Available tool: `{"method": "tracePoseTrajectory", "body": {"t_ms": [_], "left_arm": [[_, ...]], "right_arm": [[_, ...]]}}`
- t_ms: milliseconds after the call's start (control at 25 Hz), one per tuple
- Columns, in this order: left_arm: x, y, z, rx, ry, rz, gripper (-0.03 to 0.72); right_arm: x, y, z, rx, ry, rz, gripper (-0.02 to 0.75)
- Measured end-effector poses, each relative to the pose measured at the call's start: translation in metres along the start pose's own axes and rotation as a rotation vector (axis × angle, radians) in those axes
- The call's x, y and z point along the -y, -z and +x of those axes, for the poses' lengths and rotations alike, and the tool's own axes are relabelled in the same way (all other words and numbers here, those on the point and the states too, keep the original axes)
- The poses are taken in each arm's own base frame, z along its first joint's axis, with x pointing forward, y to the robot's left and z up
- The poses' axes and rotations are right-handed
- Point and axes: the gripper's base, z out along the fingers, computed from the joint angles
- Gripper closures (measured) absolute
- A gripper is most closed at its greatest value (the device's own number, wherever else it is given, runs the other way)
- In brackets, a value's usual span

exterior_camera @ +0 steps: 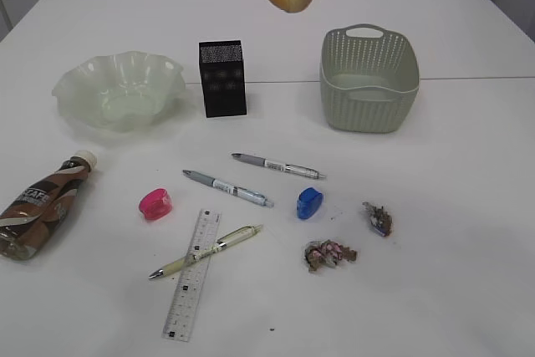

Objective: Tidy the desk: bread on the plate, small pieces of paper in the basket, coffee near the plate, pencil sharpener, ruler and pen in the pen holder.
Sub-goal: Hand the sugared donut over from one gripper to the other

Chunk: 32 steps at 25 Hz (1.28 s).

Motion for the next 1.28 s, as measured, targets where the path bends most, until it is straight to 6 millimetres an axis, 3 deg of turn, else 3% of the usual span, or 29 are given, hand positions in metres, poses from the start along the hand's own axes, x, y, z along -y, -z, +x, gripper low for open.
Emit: {"method": "tracePoseTrajectory", "body": {"t_ms": [280,560,880,1280], "left_arm": [[-0.01,-0.025,-0.04,0.0,0.022,0.172,0.151],[-0.012,-0.039,-0.063,0.047,0.044,0.344,0.083],[-0.002,-0.06,-0.073,0.05,0.005,0.427,0.037],[0.005,-0.079,-0.07,0.003,-0.003,0.461,0.019]], "right_arm": [[-0.01,0.001,-0.006,0.063,-0.004,-0.1,0.562],[-0.016,0.002,-0.01,0.104,-0.029,-0.167,0.563],[-0.024,-0.002,-0.01,0.099,-0.019,-0.193,0.563],[-0.027,-0.005,-0.01,0.097,-0.016,-0.205,0.563]]}}
